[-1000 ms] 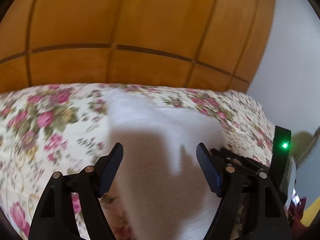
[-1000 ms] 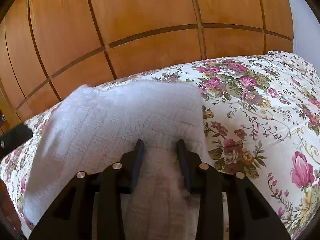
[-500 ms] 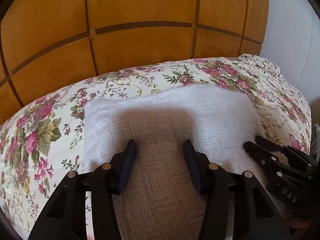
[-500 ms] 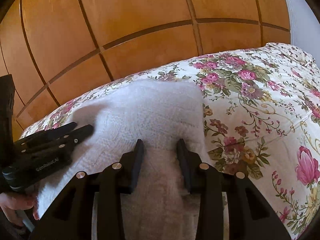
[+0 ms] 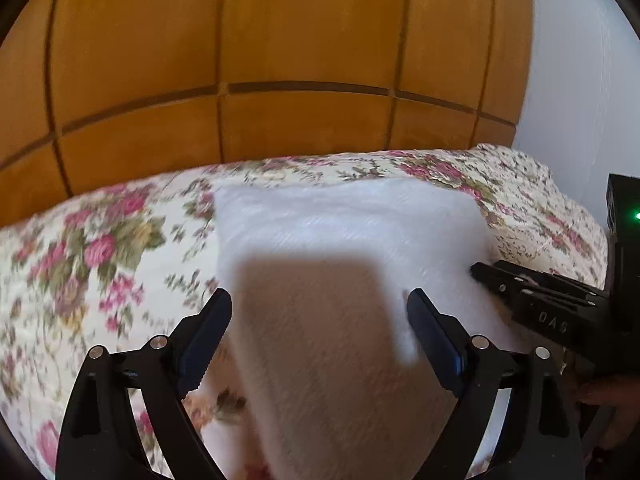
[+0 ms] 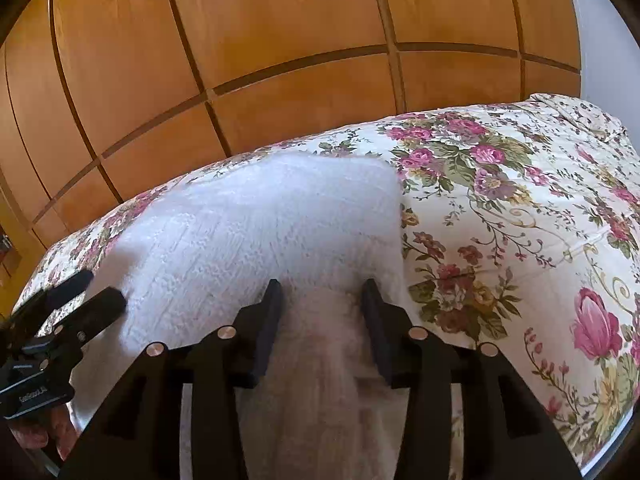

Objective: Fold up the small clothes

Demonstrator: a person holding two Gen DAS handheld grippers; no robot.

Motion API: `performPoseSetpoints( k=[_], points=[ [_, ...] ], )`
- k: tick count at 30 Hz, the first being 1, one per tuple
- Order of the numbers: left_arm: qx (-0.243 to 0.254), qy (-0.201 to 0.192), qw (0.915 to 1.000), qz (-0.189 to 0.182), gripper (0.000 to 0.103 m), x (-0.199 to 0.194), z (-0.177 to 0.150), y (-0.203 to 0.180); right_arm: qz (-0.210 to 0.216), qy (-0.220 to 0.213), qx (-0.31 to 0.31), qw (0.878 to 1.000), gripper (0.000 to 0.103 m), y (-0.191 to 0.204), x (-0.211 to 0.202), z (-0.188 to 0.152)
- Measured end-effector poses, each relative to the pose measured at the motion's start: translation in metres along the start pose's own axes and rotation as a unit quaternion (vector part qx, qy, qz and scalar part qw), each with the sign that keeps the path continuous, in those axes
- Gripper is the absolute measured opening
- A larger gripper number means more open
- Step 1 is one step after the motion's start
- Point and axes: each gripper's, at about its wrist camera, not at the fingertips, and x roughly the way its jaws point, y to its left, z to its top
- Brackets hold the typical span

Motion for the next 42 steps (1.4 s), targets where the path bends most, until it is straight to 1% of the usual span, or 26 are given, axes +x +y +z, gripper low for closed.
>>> performPoseSetpoints(
  k=[1, 4, 11, 17, 21, 23, 25, 27, 28, 29, 30, 32, 34, 35, 36, 37, 38, 39, 42],
  points=[
    [-0.013, 0.004, 0.9999, -0.004, 0.091, -0.001, -0.004, 0.005, 0.0, 0.0, 0.001, 1.0, 0.045, 0.001, -0.002, -0.001],
    [-0.04, 0.014, 0.9989, -0.017, 0.092, -0.001, -0.01, 0.014, -0.01, 0.002, -0.004, 1.0, 0.046, 0.004, -0.005, -0.002],
    [-0.071, 0.032, 0.9963, -0.037, 0.092, 0.001, -0.018, 0.02, -0.022, 0.008, -0.008, 1.0, 0.05, 0.008, -0.01, -0.003],
    [-0.119, 0.05, 0.9894, -0.065, 0.094, 0.004, -0.026, 0.031, -0.029, 0.008, -0.011, 0.999, 0.054, 0.01, -0.013, -0.006],
    [-0.138, 0.049, 0.9863, -0.077, 0.093, 0.0, -0.028, 0.035, -0.033, 0.008, -0.015, 0.999, 0.057, 0.011, -0.017, -0.008],
    [-0.146, 0.027, 0.986, -0.076, 0.093, -0.01, -0.027, 0.039, -0.035, 0.009, -0.015, 0.999, 0.06, 0.01, -0.019, -0.01],
    [-0.154, 0.006, 0.9859, -0.066, 0.093, -0.017, -0.026, 0.045, -0.039, 0.012, -0.015, 0.999, 0.067, 0.008, -0.02, -0.011],
    [-0.166, -0.006, 0.9847, -0.052, 0.093, -0.021, -0.026, 0.051, -0.043, 0.017, -0.011, 0.999, 0.068, 0.003, -0.02, -0.013],
    [-0.174, -0.002, 0.9838, -0.043, 0.093, -0.019, -0.027, 0.056, -0.049, 0.022, -0.008, 0.999, 0.068, 0.0, -0.019, -0.015],
    [-0.172, 0.013, 0.9842, -0.04, 0.093, -0.014, -0.027, 0.056, -0.059, 0.03, -0.005, 0.998, 0.068, -0.004, -0.017, -0.016],
    [-0.156, 0.045, 0.9858, -0.044, 0.094, -0.002, -0.028, 0.052, -0.062, 0.038, 0.001, 0.997, 0.068, -0.009, -0.014, -0.017],
    [-0.118, 0.08, 0.9887, -0.045, 0.094, 0.011, -0.03, 0.04, -0.058, 0.049, 0.014, 0.997, 0.069, -0.016, -0.011, -0.02],
    [-0.099, 0.074, 0.9918, -0.032, 0.094, 0.01, -0.03, 0.034, -0.056, 0.051, 0.029, 0.997, 0.071, -0.023, -0.011, -0.022],
    [-0.101, 0.074, 0.9917, -0.031, 0.094, 0.009, -0.03, 0.033, -0.049, 0.05, 0.036, 0.997, 0.071, -0.025, -0.011, -0.023],
    [-0.107, 0.077, 0.9906, -0.037, 0.094, 0.008, -0.03, 0.034, -0.04, 0.05, 0.044, 0.997, 0.072, -0.027, -0.012, -0.023],
    [-0.114, 0.079, 0.9893, -0.045, 0.094, 0.007, -0.031, 0.036, -0.03, 0.05, 0.053, 0.997, 0.072, -0.029, -0.014, -0.024],
    [-0.128, 0.079, 0.9867, -0.063, 0.093, 0.004, -0.03, 0.041, -0.017, 0.053, 0.063, 0.996, 0.074, -0.032, -0.016, -0.024],
    [-0.142, 0.074, 0.9839, -0.078, 0.093, 0.0, -0.031, 0.045, 0.0, 0.057, 0.074, 0.996, 0.075, -0.034, -0.019, -0.024],
    [-0.163, 0.053, 0.9814, -0.087, 0.093, -0.011, -0.035, 0.052, 0.027, 0.06, 0.081, 0.995, 0.078, -0.037, -0.029, -0.023]
  ],
)
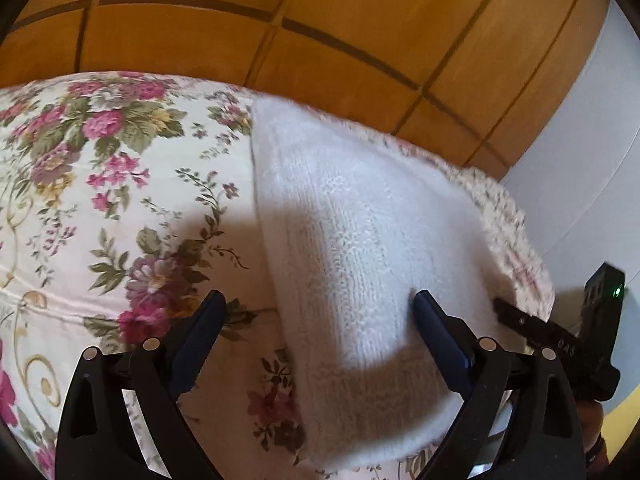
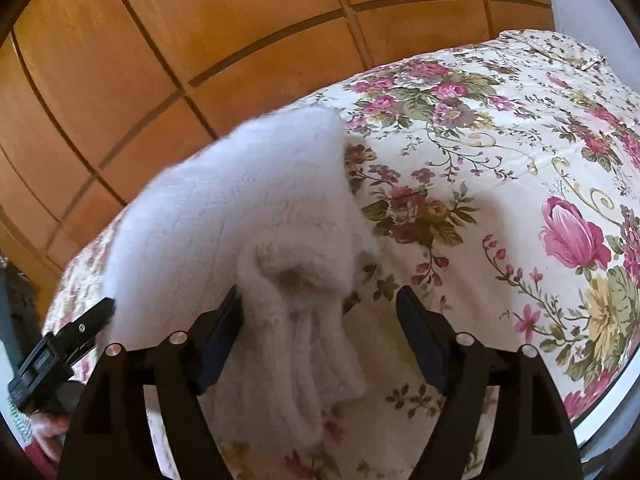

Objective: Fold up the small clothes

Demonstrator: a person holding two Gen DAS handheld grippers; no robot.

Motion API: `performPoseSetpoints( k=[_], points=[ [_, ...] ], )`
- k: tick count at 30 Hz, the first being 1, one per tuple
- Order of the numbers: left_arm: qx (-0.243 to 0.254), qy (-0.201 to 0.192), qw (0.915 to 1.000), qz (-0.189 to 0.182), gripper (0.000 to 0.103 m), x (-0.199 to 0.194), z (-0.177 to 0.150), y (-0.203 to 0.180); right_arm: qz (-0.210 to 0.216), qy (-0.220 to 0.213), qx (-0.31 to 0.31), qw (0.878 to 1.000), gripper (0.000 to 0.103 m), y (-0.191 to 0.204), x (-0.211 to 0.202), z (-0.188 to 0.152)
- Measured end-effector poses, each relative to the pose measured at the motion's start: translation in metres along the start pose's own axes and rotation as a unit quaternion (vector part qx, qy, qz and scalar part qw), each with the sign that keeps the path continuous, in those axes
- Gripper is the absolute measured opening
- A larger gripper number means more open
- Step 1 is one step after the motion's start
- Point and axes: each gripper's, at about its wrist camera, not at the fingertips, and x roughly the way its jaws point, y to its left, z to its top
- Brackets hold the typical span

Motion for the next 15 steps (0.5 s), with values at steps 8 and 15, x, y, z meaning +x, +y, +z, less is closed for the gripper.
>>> performPoseSetpoints(
  k=[8, 15],
  points=[
    [-0.032, -0.029, 0.999, -0.01, 0.093, -0.023, -0.013, 0.019, 0.044, 0.023, 0.041, 0.998, 0.08, -0.011, -0.01, -0.009],
    [-0.029, 0.007, 0.9995, -0.013, 0.093, -0.008, -0.021, 0.023, 0.044, -0.003, 0.018, 0.999, 0.043, 0.01, -0.01, 0.005]
  ],
)
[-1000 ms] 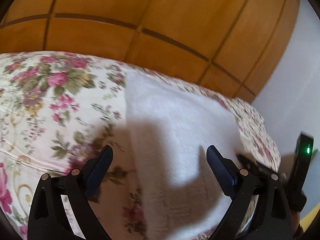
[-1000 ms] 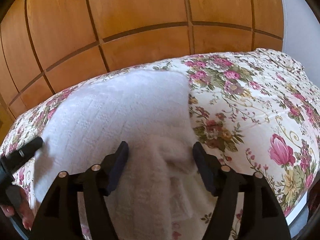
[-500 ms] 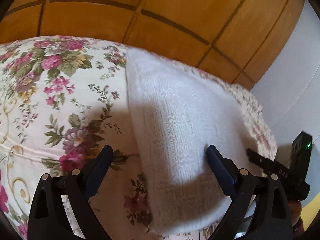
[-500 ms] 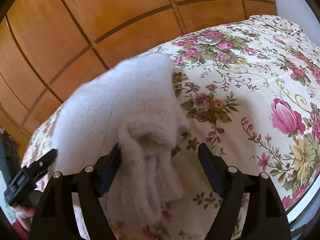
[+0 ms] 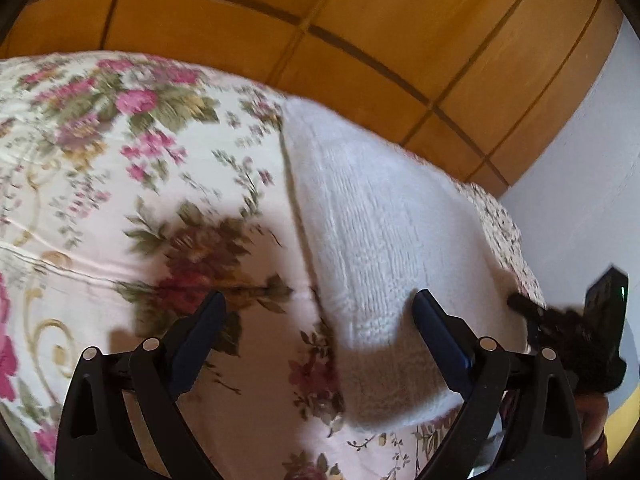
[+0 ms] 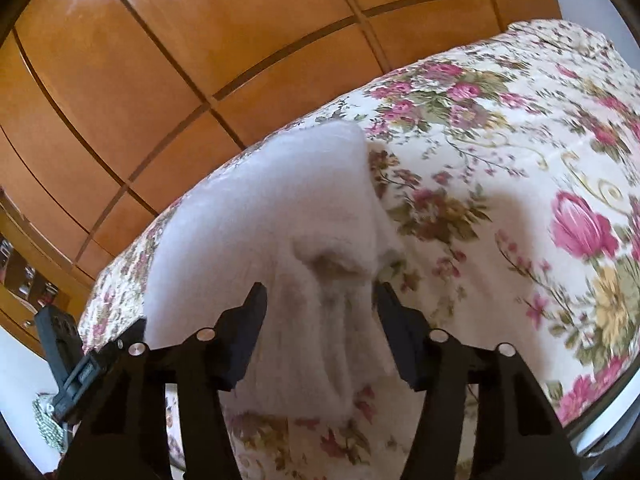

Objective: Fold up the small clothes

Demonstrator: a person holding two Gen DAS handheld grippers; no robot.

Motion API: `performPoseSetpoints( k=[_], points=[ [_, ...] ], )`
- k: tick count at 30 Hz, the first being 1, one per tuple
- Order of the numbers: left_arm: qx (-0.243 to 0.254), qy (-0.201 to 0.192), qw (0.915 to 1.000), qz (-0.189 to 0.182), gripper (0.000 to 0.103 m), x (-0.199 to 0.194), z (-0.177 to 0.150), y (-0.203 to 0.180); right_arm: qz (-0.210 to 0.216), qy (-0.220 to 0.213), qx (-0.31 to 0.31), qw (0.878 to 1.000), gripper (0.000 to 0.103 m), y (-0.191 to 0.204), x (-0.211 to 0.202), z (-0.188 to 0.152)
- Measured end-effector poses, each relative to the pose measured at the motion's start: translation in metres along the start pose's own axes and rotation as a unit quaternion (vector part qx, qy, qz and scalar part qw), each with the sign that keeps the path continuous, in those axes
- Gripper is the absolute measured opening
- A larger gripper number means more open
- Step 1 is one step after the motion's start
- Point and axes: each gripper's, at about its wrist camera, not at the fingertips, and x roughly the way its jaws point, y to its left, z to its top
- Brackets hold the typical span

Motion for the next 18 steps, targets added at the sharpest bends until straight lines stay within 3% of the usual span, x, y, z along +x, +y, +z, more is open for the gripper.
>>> performPoseSetpoints(
  k=[1, 2, 4, 6, 8, 10, 13, 17, 18],
  points=[
    [0.007, 0.008, 0.9999, 0.001, 0.093, 0.004, -0.001, -0.003, -0.007, 0.006, 0.0, 1.0, 0.023, 0.001, 0.008, 0.002],
    [0.016, 0.01, 0.9998, 0.005, 0.093, 0.005, -0.002, -0.007, -0.007, 0.015, 0.002, 1.0, 0.017, 0.001, 0.016, 0.003],
    [0.036, 0.014, 0.9992, 0.012, 0.093, 0.005, -0.002, -0.015, -0.011, 0.005, 0.006, 1.0, 0.011, 0.0, 0.016, 0.009],
    [0.047, 0.019, 0.9987, 0.01, 0.093, 0.006, -0.003, -0.018, -0.031, -0.014, -0.01, 0.999, 0.011, 0.002, 0.007, 0.016],
    [0.053, 0.024, 0.9982, 0.012, 0.094, 0.01, -0.006, -0.021, -0.034, -0.007, -0.006, 0.999, 0.011, -0.004, 0.009, 0.017],
    [0.048, 0.019, 0.9986, 0.01, 0.094, 0.011, -0.009, -0.02, -0.028, 0.01, 0.003, 1.0, 0.018, -0.012, 0.018, 0.011],
    [0.031, 0.015, 0.9994, -0.001, 0.094, 0.009, -0.008, -0.015, -0.022, -0.005, 0.002, 1.0, 0.05, -0.015, 0.013, 0.002],
    [-0.025, -0.008, 0.999, -0.037, 0.096, -0.003, -0.003, 0.0, 0.001, -0.016, 0.017, 1.0, 0.063, -0.022, 0.0, -0.001],
    [-0.033, -0.011, 0.9985, -0.042, 0.096, -0.004, -0.001, 0.002, 0.011, -0.014, 0.026, 1.0, 0.075, -0.024, -0.003, -0.001]
  ],
)
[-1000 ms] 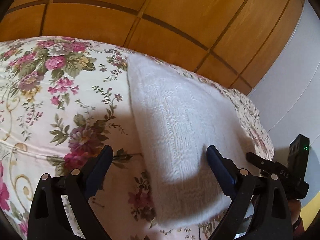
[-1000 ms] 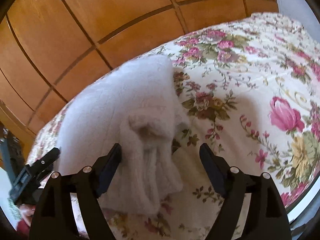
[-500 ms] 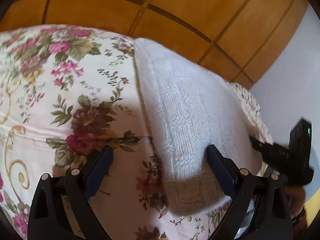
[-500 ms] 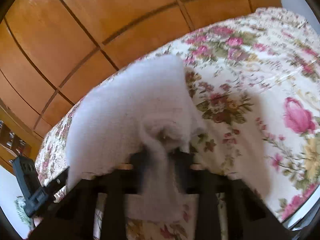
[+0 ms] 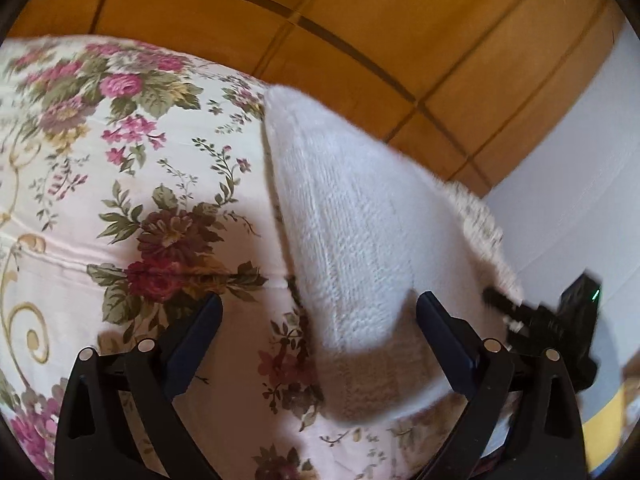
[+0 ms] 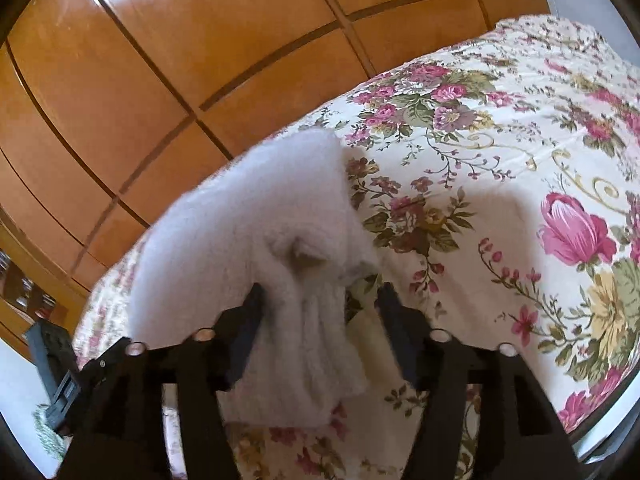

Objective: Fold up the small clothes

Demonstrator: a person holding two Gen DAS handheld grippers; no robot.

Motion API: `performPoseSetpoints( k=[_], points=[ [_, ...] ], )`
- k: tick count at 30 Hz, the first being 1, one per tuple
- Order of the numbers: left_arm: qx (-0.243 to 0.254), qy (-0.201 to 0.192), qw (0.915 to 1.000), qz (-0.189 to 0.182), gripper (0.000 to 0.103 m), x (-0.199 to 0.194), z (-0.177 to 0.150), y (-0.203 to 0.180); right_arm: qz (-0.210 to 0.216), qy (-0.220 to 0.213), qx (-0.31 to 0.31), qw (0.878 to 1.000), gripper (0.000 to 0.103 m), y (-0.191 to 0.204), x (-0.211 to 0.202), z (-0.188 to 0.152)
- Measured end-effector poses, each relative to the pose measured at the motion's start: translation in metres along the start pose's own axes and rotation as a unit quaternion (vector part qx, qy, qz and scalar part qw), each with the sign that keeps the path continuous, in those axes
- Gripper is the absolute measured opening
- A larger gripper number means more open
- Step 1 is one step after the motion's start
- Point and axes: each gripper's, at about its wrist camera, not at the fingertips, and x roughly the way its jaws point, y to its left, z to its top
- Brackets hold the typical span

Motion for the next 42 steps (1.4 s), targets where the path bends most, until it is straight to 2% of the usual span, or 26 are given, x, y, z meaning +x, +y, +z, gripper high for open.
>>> performPoseSetpoints(
  k=[1, 3, 5, 10, 15, 19, 24, 31, 39, 42],
  points=[
    [-0.011, -0.003, 0.9999, -0.007, 0.096, -0.001, 0.002, 0.002, 0.012, 0.004, 0.009, 1.0, 0.08, -0.002, -0.001, 0.0],
    [-0.017, 0.0, 0.9998, -0.013, 0.096, 0.001, 0.005, 0.002, 0.042, 0.012, 0.029, 0.999, 0.081, -0.005, 0.0, 0.002],
    [-0.011, 0.008, 0.9998, -0.014, 0.096, 0.004, 0.008, -0.002, 0.06, 0.024, 0.042, 0.997, 0.085, -0.006, 0.005, 0.004],
    [-0.01, 0.033, 0.9986, -0.041, 0.096, 0.013, 0.02, -0.006, 0.11, 0.077, 0.1, 0.986, 0.086, -0.015, 0.032, 0.009],
    [-0.024, 0.072, 0.9956, -0.054, 0.096, 0.033, 0.028, -0.007, 0.113, 0.075, 0.107, 0.985, 0.086, -0.013, 0.047, 0.018],
    [-0.002, 0.088, 0.9949, -0.049, 0.096, 0.049, 0.032, -0.015, 0.108, 0.073, 0.099, 0.987, 0.087, -0.007, 0.057, 0.025],
    [0.027, 0.114, 0.9909, -0.066, 0.097, 0.065, 0.033, -0.027, 0.102, 0.064, 0.074, 0.99, 0.087, 0.0, 0.067, 0.03],
    [0.046, 0.123, 0.9892, -0.066, 0.097, 0.077, 0.031, -0.033, 0.104, 0.055, 0.053, 0.992, 0.087, 0.008, 0.076, 0.031],
    [0.055, 0.141, 0.988, -0.034, 0.097, 0.084, 0.037, -0.045, 0.101, 0.044, 0.027, 0.994, 0.081, 0.008, 0.075, 0.024],
    [0.071, 0.14, 0.9875, -0.016, 0.095, 0.084, 0.035, -0.049, 0.097, 0.044, 0.023, 0.994, 0.075, 0.01, 0.075, 0.022]
  ],
)
